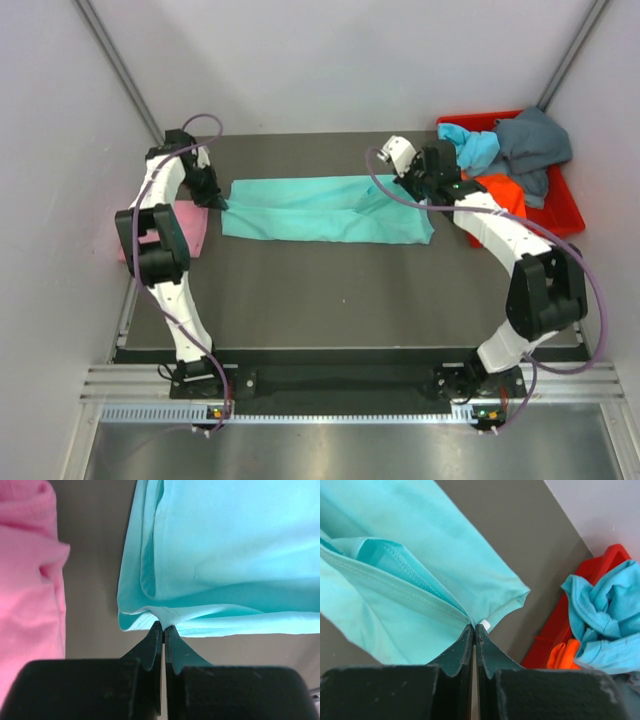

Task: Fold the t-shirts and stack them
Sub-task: Fold the tshirt

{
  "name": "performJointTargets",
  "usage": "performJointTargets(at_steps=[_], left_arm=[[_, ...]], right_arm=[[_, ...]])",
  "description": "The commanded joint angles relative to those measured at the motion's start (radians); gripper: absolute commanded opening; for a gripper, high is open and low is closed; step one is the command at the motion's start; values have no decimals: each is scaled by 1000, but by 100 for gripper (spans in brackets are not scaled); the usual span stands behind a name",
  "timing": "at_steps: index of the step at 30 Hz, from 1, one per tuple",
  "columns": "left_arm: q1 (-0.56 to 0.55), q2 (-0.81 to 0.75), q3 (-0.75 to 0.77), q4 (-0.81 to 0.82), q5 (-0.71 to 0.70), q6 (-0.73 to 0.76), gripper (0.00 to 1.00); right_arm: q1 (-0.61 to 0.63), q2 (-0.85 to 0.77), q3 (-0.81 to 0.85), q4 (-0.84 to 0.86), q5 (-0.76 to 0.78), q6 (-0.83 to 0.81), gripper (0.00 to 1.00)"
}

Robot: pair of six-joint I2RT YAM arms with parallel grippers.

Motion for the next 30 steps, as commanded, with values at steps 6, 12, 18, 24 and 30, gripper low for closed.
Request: performJointTargets(at_steps=[6,12,18,24,30], left_arm=[[-34,111,150,33,-35,31,0],[-43,161,200,43,-64,35,0],[-43,193,233,53,-78,31,0],[-43,213,247,64,-96,26,0],[-45,210,247,67,-109,23,1]], right_arm=[[-21,177,162,98,43,-16,0],[-27,274,216,121,77,-36,0],[-33,321,240,147,110,-33,0],[-31,364,260,169,120,-34,0],[-21,387,269,192,127,-38,0]])
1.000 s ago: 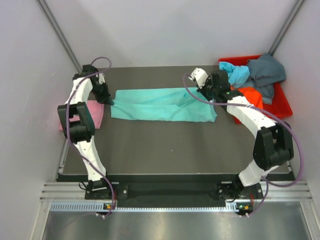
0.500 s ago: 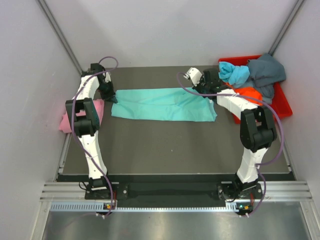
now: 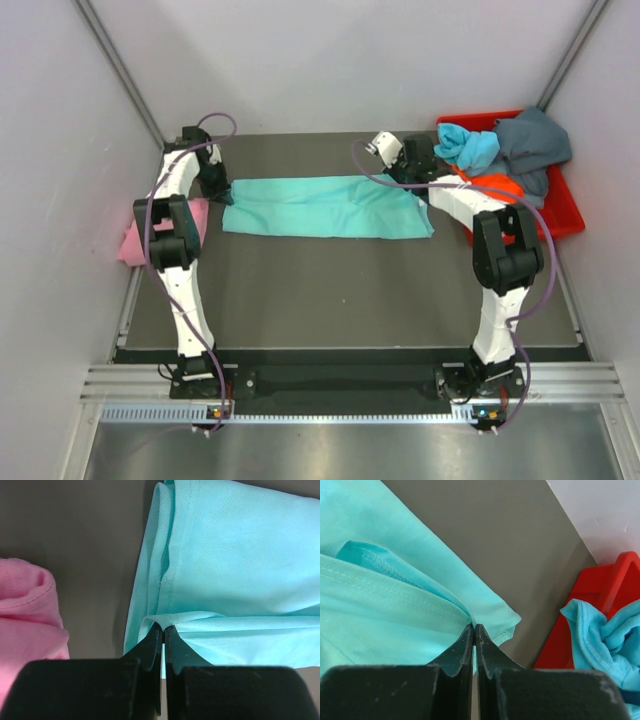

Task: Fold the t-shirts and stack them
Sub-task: Fold the tshirt

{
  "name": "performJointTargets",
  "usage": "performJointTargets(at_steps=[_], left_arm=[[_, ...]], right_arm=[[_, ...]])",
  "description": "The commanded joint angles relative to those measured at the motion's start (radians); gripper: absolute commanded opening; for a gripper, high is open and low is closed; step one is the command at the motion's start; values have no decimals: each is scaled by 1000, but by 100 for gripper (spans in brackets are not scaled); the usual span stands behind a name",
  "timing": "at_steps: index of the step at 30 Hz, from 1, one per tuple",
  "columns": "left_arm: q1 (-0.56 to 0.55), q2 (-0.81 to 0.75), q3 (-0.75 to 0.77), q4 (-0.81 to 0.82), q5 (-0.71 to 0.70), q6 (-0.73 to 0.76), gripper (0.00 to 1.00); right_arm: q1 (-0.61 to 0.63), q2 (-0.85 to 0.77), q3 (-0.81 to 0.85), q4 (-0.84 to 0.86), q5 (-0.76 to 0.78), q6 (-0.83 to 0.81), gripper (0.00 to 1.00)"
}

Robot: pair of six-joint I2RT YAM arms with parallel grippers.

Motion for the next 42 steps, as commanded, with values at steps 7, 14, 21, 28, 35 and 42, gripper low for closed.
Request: performJointTargets(at_steps=[7,14,21,28,35,42], left_arm=[[0,-29,27,47,-49,-2,29],[2,-178,-43,40,-34,-3,58],[2,-226,-203,38,-3,-8,64],[2,-178,-240,23,-29,10,67],[2,-155,-258,37,-66,13,68],[0,-126,-255,32,-80,20,65]], right_arm=[[6,12,38,79,49,-4,7],[11,-101,7,86,110,66,50],[11,-233,-79,-45,29,287,52],[-38,-269,-246,-96,-189,693,53],[-149,-181,-218,-115,-203,744,53],[-236,-95,-208,-109,-188,723,52]])
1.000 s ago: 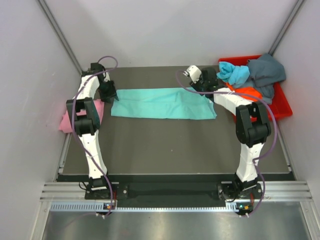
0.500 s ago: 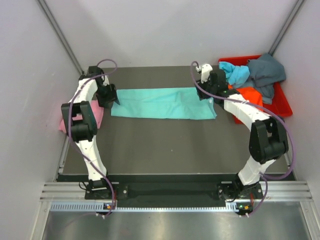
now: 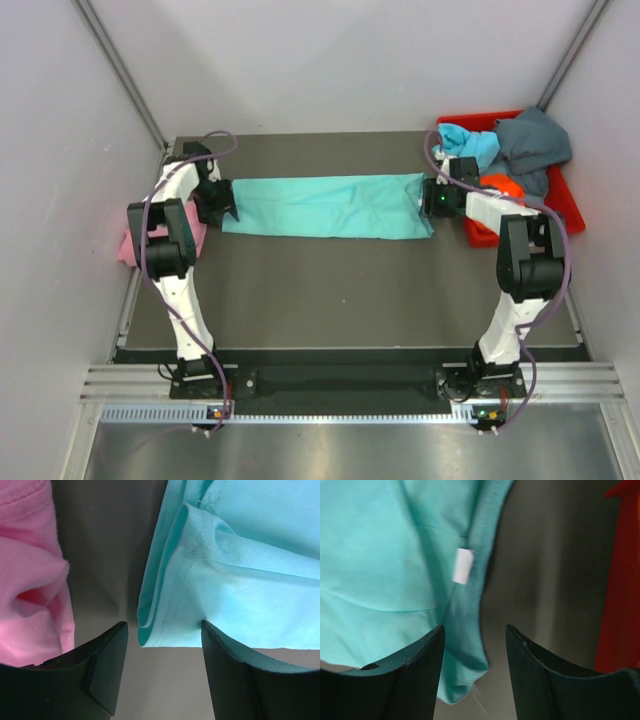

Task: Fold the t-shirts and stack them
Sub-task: Fold the tshirt

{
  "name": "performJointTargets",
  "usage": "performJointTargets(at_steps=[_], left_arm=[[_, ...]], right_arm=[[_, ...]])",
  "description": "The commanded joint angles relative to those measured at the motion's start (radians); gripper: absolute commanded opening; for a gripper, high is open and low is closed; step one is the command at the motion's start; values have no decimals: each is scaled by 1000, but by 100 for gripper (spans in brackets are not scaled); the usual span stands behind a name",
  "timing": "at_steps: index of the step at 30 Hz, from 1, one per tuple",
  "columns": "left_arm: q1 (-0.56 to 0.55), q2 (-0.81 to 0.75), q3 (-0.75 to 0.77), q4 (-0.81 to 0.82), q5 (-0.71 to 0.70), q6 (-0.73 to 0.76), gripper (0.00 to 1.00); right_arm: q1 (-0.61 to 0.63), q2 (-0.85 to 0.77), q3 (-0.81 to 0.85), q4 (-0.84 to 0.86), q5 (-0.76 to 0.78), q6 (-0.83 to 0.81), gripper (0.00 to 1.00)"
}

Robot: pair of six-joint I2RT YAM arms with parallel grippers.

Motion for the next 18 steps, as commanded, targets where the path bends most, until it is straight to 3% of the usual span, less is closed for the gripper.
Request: performJointTargets(at_steps=[1,11,13,18], left_arm=[[0,12,4,11,-18,12,64],[-2,45,18,11,-32,21,58],[-1,50,21,11,-34,21,52],[-2,56,23,11,-38,24,26]], right_arm=[[-24,27,40,19,-8,11,52],[-22,107,89,26,-54,63,51],[-22,122,97,28,-62,76,50],[-21,151,122,23,-71,93,29]])
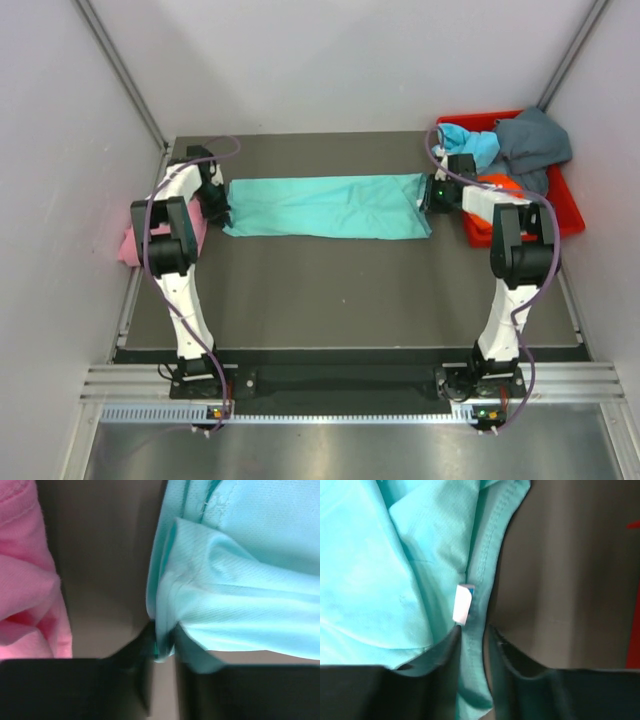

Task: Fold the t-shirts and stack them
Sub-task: Fold the tshirt

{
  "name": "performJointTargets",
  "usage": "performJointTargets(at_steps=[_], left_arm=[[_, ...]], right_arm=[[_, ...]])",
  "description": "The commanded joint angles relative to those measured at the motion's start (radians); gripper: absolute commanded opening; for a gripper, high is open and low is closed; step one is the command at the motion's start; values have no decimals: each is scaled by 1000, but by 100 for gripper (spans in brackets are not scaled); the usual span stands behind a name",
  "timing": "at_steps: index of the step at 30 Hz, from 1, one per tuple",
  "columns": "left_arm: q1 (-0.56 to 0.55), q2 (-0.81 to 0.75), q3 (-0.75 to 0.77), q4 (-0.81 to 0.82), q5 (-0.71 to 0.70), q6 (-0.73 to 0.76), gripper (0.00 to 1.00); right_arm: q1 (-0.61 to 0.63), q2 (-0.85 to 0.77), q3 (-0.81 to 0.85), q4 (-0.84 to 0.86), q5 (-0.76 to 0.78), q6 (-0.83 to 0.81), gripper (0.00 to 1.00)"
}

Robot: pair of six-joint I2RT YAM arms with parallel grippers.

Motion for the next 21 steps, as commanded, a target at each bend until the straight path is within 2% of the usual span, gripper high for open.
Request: performJointTargets(at_steps=[1,2,6,21], left_arm=[[-3,13,19,11,-27,12,17],[-3,15,19,9,-29,12,13],[-2,4,-2,11,-29,14,4],[-89,-98,-106,8,-23,15,0]], right_arm=[[4,33,44,-3,-19,28,24],[3,35,48,-7,-13,33,15],[1,49,76,-7,7,40,1],[-5,180,324,-7,-10,60,0]])
